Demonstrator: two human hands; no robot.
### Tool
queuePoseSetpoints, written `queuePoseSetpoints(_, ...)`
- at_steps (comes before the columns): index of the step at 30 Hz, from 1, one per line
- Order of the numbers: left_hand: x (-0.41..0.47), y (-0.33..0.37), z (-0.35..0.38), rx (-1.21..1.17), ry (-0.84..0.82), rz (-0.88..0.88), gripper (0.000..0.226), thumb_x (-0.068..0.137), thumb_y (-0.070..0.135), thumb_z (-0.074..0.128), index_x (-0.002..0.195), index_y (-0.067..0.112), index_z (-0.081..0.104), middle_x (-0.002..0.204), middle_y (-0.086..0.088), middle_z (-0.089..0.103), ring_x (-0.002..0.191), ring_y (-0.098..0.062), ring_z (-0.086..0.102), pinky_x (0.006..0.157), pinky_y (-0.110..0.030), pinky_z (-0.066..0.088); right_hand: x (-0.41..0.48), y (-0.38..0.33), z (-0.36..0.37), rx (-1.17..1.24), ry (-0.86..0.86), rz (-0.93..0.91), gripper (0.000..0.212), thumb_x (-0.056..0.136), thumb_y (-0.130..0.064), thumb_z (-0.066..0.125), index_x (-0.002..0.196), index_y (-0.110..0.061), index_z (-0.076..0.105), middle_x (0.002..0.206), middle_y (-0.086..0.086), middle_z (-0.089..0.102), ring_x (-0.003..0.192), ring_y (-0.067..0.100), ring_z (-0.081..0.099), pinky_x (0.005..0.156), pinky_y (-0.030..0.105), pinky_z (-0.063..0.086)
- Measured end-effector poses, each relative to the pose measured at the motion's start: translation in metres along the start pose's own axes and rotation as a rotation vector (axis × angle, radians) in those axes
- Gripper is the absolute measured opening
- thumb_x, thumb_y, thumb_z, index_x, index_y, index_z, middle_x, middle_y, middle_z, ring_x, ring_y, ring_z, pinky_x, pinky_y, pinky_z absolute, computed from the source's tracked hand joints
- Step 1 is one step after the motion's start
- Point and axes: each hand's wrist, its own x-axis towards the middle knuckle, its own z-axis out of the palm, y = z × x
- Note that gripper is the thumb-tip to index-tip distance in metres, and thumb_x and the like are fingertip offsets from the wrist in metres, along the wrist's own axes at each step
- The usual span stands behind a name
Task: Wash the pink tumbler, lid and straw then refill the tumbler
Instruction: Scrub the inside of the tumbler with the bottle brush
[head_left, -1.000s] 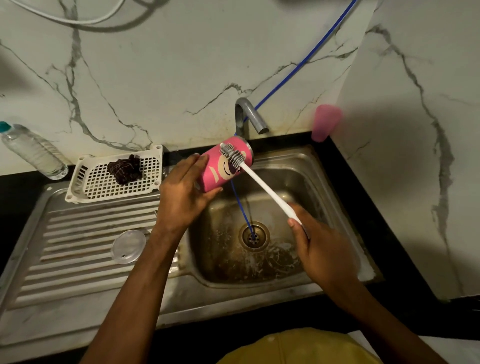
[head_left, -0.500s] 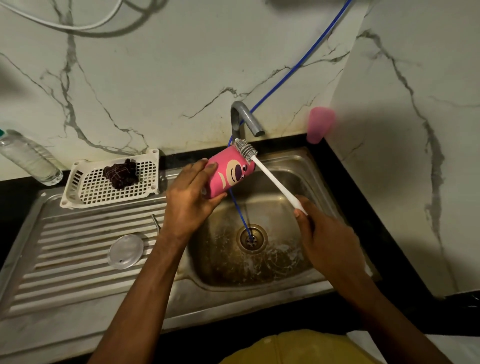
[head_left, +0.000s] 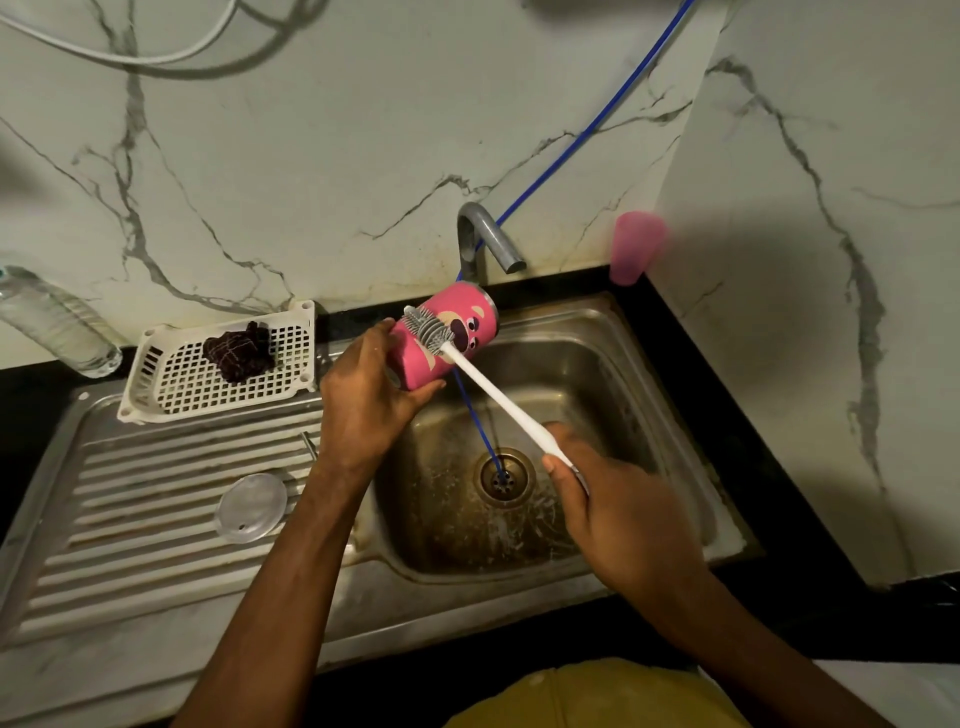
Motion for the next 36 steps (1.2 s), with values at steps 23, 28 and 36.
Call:
queuePoseSetpoints(23,0.004,0.004,-0.001,-0.053,0.055,-0.048,0.076,0.057,0.038,0.098,0.116,0.003,0.063,0.109,-0.01,0.075,0.09,-0.02,0.072,0.077,-0.018,0.048,0.0,0.019,-0.005,0.001,0.118,-0.047,0.049,0.099,-0.057,0.026,0.141,-0.04,0.045,0.064,-0.01,0.058,0.05,0.009,0.058,0.048,0.031,0.051)
queuePoseSetpoints(28,0.004,0.008,0.002,-0.071,0.045,-0.024,0.077,0.058,0.039,0.097,0.115,0.002,0.061,0.113,-0.013,0.073,0.093,-0.025,0.073,0.075,-0.021,0.05,0.013,0.04,-0.014,-0.009,0.141,0.06,0.042,0.102,-0.055,0.029,0.141,-0.045,0.04,0.064,-0.007,0.06,0.054,0.004,0.056,0.047,0.02,0.038)
queuePoseSetpoints(36,0.01,0.013,0.0,-0.095,0.081,-0.029,0.077,0.056,0.039,0.098,0.114,0.002,0.063,0.108,-0.011,0.074,0.091,-0.023,0.072,0.077,-0.015,0.046,0.001,0.025,-0.007,0.086,0.169,-0.001,0.044,0.103,-0.051,0.033,0.136,-0.033,0.055,0.052,-0.015,0.042,0.041,-0.001,0.042,0.041,0.018,0.039)
